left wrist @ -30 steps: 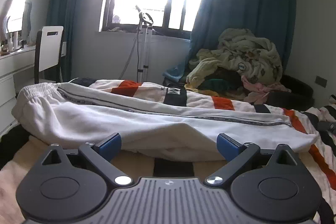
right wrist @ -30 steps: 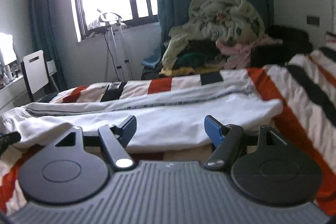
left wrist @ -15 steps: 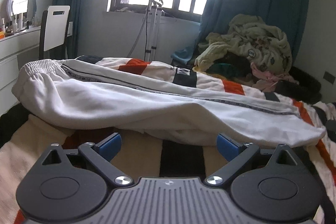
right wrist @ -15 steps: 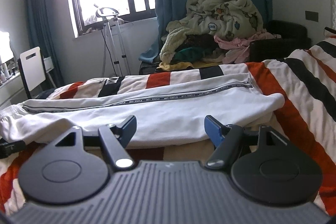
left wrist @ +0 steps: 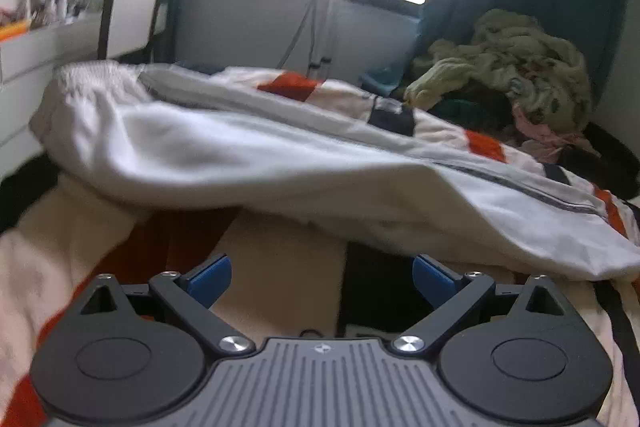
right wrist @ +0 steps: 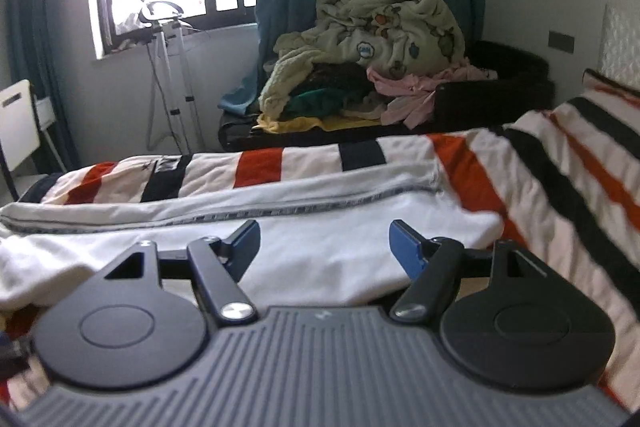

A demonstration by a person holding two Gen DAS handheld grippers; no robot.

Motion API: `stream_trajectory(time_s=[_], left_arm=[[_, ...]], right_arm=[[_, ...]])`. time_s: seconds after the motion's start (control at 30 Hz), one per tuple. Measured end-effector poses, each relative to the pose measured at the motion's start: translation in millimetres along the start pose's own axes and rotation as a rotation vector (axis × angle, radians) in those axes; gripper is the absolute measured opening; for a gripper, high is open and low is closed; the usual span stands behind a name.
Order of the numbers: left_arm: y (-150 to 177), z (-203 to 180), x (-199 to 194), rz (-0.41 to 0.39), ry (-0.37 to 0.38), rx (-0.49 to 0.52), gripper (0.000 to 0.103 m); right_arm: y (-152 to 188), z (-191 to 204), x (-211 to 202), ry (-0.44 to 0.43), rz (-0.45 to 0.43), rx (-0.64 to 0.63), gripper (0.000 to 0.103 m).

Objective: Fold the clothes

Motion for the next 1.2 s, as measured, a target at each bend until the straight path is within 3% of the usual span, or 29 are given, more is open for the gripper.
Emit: stream_trajectory(time_s=[0.1,0.27,0.4,0.53,0.67,0.8,1.0,1.2], left_arm=[[4,10,7,0.023,-0.015,-0.038,0.098],[2,23,4,0.026,-0.019,-0.096,0.098],[-2,46,-5,0.040,-0.004,-0.193,0.098],[-12,90,-13,0.048,0.014,-0.369,0.099],[-18,141,-3,0.084,0.000,-0.539,0.099],[-24,185,14,0.053,0.018,-0.705,0.099],[-23,226,54,-0.028,0.063,-0.918,0.098],[-34,262,75,-0.168,0.032,-0.992,0.090]], right_arm=[[-29,-3,-5,0.004,0.008,0.089,0.073],[-50,1,-13,0.031,-0.003,0.056,0.073],[-51,-8,-14,-0.067,0.012,0.176,0.073],[-25,-31,2,-0.131,0.065,0.273,0.073],[30,-68,40,-0.167,0.201,0.401,0.073],[83,-97,83,-0.205,0.322,0.565,0.075],[124,-115,140,-0.277,0.366,0.848,0.075],[136,-123,189,-0.267,0.325,0.989,0.075]])
Point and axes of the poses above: each gripper's, at about its wrist camera, not at the fingertips, and x roughly the way its jaws point, z to its left, y to its underside, the point moved 7 cm from there along x, roughly the way its jaws point, and after that the axes turned 5 degrees about x, right-handed, at the moved point
